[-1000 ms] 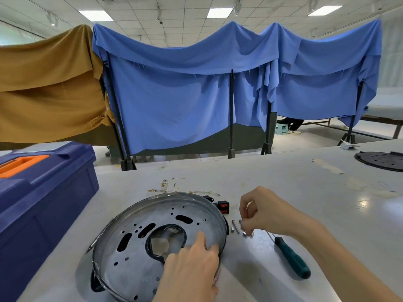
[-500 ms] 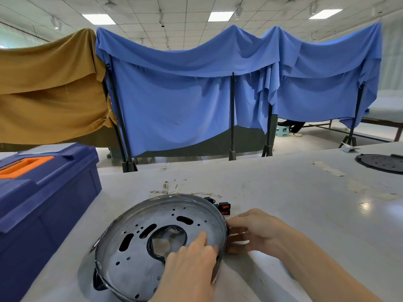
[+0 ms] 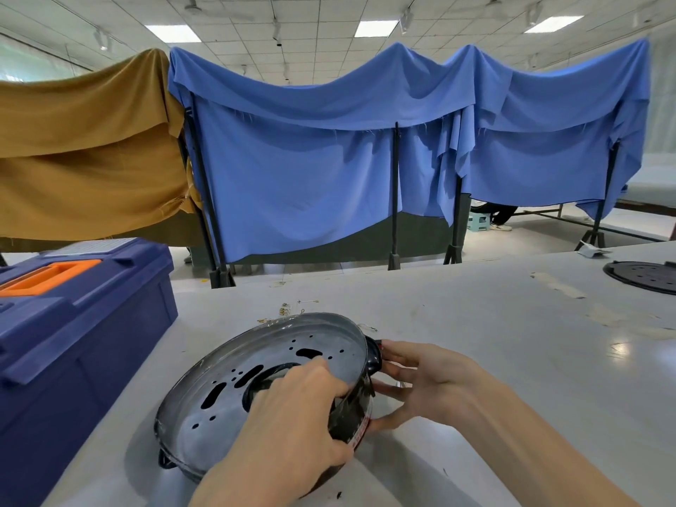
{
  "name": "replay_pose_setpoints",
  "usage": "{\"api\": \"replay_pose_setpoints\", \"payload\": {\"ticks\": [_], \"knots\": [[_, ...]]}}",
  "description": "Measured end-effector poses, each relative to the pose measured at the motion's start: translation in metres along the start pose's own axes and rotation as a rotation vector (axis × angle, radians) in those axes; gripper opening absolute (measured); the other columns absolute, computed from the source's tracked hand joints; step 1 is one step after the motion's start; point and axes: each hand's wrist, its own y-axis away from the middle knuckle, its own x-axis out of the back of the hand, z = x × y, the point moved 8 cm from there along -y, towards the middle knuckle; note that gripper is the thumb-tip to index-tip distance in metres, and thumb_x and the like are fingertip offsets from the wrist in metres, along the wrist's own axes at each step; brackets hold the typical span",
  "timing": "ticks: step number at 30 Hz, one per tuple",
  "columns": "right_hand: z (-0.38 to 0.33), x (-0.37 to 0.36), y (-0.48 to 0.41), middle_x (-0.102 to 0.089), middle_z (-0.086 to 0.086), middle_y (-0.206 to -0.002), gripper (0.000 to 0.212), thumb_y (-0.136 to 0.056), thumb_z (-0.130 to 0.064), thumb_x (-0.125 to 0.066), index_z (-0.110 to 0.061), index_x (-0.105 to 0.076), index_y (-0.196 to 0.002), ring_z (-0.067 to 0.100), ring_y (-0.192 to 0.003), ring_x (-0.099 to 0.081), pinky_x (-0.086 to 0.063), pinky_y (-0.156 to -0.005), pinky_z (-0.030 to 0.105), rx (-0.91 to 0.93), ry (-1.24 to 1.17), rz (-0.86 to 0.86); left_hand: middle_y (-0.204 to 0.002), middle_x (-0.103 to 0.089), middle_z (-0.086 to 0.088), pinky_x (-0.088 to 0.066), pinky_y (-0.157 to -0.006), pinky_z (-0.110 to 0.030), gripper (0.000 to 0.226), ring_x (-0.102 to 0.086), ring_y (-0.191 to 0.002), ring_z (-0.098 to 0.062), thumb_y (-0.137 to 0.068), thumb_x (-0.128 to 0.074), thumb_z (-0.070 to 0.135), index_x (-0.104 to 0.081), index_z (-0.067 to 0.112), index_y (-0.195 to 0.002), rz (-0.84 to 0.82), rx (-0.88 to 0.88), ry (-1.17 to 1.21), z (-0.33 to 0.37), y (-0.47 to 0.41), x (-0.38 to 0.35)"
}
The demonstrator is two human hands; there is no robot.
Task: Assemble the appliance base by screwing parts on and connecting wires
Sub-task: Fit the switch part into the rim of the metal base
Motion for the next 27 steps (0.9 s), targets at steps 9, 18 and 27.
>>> {"api": "replay_pose_setpoints", "payload": {"ticks": [9,18,27], "knots": [[-0.001,-0.005,0.007,-0.062,0.013,-0.079,0.025,-0.089,-0.008,-0.066,-0.003,-0.067,-0.065,0.037,-0.098,-0.055,-0.041,-0.064,0.075,-0.008,-0.028,0.022,-0.105,-0.022,0.003,-0.028,-0.087,-0.026,0.054,-0.031,-0.103,-0.017,-0.075,-0.077,0.039,-0.033,0.021,-0.103,0.095,0.064,-0.213,0.017,0.001,-0.005],[-0.003,-0.001,0.004,-0.064,0.012,-0.081,0.029,-0.087,-0.006,-0.067,-0.003,-0.069,-0.059,0.035,-0.090,-0.057,-0.043,-0.062,0.073,0.014,-0.019,0.041,-0.065,-0.059,-0.012,-0.047,-0.046,-0.035,0.033,-0.056,-0.051,-0.027,-0.032,-0.051,0.001,-0.062,0.008,-0.061,0.231,0.004,-0.376,0.037,0.009,-0.008],[-0.004,-0.002,0.000,-0.067,0.013,-0.085,0.034,-0.092,-0.009,-0.064,-0.002,-0.072,-0.060,0.037,-0.104,-0.055,-0.042,-0.066,0.076,-0.003,-0.034,-0.016,-0.123,-0.036,-0.006,-0.031,-0.094,-0.036,0.053,-0.040,-0.114,-0.025,-0.074,-0.063,0.009,-0.039,0.010,-0.122,0.120,0.027,-0.401,0.023,-0.003,-0.014]]}}
